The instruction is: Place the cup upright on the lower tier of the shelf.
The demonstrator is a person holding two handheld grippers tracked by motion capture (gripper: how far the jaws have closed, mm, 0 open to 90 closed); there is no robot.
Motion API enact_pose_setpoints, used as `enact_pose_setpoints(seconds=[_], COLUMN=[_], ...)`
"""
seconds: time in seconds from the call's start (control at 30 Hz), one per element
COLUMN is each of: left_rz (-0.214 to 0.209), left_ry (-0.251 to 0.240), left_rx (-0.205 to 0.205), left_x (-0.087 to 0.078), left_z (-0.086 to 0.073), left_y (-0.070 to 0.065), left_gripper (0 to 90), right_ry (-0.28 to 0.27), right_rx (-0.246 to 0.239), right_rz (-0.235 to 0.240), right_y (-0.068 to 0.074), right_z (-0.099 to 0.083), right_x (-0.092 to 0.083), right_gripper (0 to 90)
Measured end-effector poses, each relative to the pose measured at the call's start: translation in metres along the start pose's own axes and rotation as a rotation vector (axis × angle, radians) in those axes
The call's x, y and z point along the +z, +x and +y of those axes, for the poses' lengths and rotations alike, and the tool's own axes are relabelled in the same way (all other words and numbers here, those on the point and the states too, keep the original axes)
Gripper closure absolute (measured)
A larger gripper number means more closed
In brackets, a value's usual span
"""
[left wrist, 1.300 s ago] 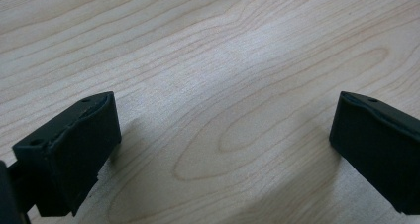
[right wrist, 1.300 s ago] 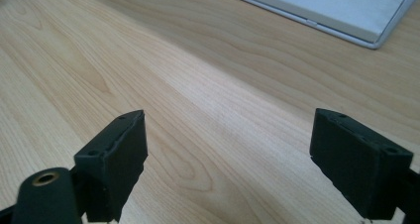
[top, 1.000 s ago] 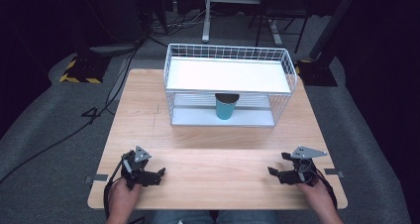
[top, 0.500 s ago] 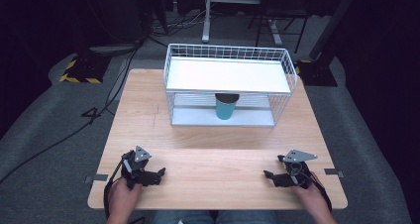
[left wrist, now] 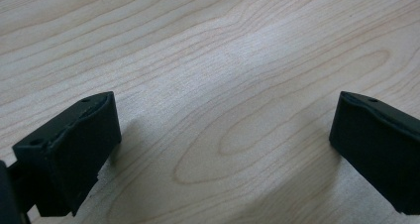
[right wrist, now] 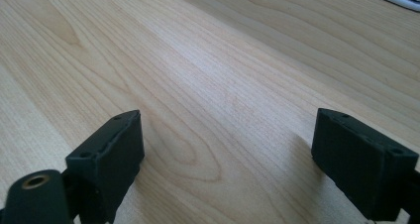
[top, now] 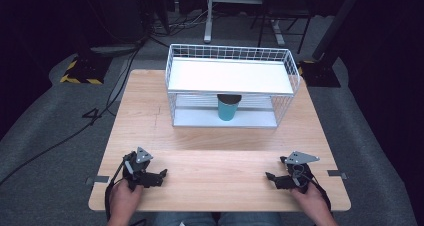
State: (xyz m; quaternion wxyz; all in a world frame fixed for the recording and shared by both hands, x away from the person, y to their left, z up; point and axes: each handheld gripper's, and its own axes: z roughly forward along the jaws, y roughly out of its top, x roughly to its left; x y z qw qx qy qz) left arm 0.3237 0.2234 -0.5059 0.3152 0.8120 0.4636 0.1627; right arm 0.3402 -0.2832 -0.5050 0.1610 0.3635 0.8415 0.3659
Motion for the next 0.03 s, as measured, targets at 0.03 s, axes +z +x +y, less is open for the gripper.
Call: enact_pose_setpoints(seconds=[0.03], left_rz=[0.0], left_ry=[0.0], left_rx=[0.0], left_x=[0.0], left_z=[0.0], left_y=[0.0], left_gripper=[0.0], right_ry=[0.0], right_rx=[0.0], right_rz=[0.0], right_y=[0.0], right_z=[0.0], right_x=[0.0], right_gripper=[13.2])
